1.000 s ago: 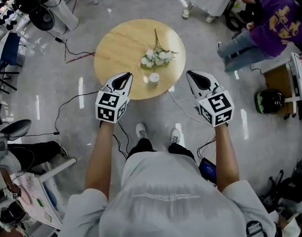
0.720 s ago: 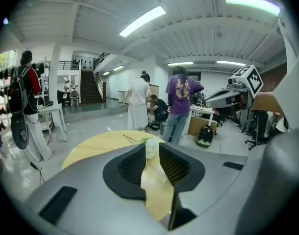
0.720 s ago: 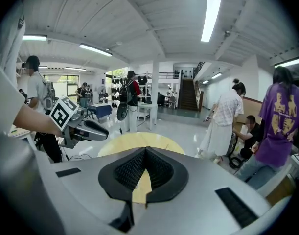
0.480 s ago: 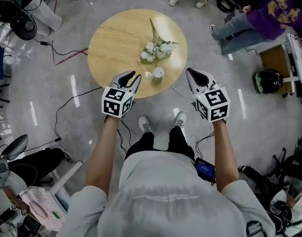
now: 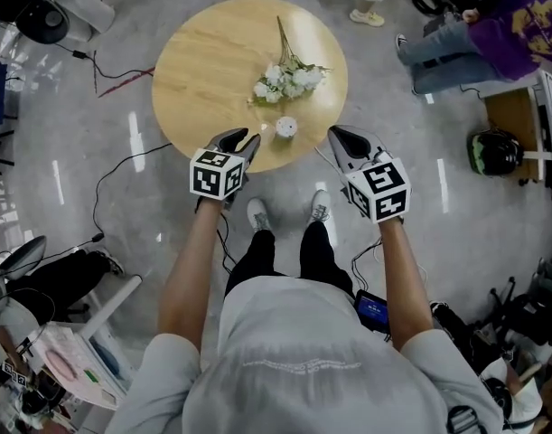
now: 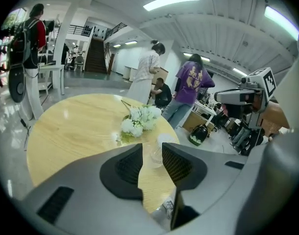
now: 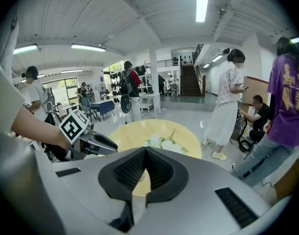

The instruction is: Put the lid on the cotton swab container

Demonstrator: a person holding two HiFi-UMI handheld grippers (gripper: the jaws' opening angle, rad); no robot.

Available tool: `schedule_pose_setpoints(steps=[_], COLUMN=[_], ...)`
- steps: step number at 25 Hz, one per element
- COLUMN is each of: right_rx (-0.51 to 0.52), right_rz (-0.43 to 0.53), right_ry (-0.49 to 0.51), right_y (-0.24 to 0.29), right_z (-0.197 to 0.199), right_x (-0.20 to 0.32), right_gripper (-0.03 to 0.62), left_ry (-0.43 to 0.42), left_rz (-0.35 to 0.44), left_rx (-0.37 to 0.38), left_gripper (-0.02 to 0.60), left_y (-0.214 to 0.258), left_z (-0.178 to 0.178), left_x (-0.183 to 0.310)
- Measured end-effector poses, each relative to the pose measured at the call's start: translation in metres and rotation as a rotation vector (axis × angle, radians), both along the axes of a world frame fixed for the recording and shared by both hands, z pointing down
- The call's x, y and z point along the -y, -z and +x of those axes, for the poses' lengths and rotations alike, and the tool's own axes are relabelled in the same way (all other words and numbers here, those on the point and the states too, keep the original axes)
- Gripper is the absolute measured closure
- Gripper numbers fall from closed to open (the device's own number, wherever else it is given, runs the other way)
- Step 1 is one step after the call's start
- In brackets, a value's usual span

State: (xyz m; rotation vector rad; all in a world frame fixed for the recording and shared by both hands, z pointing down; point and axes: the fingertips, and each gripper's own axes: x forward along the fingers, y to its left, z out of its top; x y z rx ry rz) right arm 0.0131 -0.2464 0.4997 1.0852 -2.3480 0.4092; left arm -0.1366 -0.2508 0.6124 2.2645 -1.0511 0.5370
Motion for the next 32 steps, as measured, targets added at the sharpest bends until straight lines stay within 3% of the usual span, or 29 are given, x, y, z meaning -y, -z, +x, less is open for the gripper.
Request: schedule_pose_setpoints(steps=[7, 14, 17, 22, 26, 32], right_rx=[-0.013, -0.022, -0.017, -0.008, -0.006, -0.003], right_rz=[-0.008, -0.016, -0.005, -0.008, -0.006, 0.011], right_ry=[0.081, 0.112, 0.096, 0.085, 0.077, 0.074], right_y=[-0.016, -0.025, -0.023, -0.022, -0.022, -0.015], right_z=[-0.002, -0.003, 0.000, 0.005, 0.010, 0.014], right_x=[0.002, 0.001, 0.004, 0.002, 0.001, -0.002], right_gripper=[0.566, 0.566, 0.566, 0.566, 0.566, 0.566], left_ry=[0.084, 0.211, 0.258, 0.293, 0.305, 0.291], left_rz=[-0.086, -0.174, -0.215, -0.262, -0.244, -0.192], left_rx=[-0.063, -0.220, -0.321, -0.429, -0.439, -0.352], left_gripper=[0.433, 0.431, 0.431, 0.434, 0.457, 0.477], left_y=[-0.026, -0.039, -0.039, -0.040, -0.034, -0.019], left_z=[-0.001, -0.002, -0.001, 0.003, 0.004, -0.001], left_x=[0.000, -0.002, 0.000, -0.001, 0.001, 0.006])
